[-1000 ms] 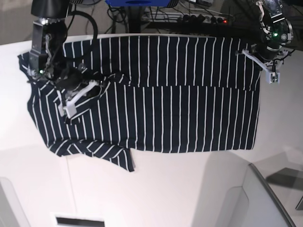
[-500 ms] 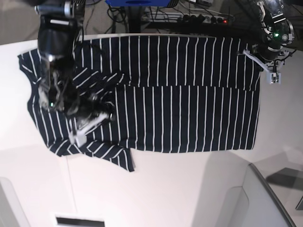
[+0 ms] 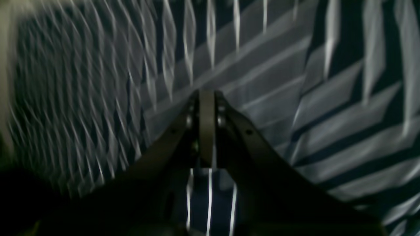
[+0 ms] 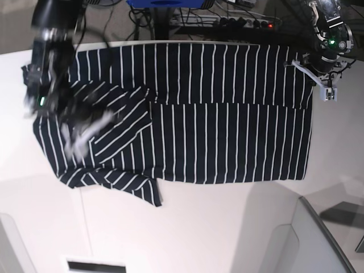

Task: Layout the t-shirt on the table in an organized manner, then fold the t-shirt properly
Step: 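Pull the crumpled sleeve fabric with the right gripper toward the shirt's edge, then move the right gripper down along the shirt's side edge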

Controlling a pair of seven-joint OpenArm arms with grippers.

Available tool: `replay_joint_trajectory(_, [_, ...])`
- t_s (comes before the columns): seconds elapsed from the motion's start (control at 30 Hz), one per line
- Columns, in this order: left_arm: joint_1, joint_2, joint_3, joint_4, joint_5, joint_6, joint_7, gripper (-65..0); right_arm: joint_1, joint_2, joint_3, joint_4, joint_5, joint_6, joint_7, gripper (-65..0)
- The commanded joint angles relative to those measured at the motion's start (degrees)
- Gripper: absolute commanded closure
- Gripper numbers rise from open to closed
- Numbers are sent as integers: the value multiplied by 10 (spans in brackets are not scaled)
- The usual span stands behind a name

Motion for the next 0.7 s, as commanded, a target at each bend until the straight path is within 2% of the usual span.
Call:
replay_joint_trajectory(0.0, [1, -7, -3, 9, -1, 2, -9, 0, 4, -2, -4, 17, 17, 6, 21, -6])
replay_joint_trajectory(0.13, [-3, -7, -3, 9, -1, 2, -9, 0, -17, -12, -5, -2, 17, 7, 21, -6])
replay_joint_trajectory(0.47, [1, -8, -6, 11, -1, 2, -9, 0, 25, -13, -34, -144, 17, 3, 75, -6])
replay_joint_trajectory(0.53, [-2, -11, -29, 10, -5, 0, -9, 0, 26, -11, -34, -135, 17, 5, 74, -6])
replay_joint_trajectory(0.67, [-6, -12, -71, 13, -6, -1, -9, 0, 17, 31, -32, -18, 16, 3, 74, -6])
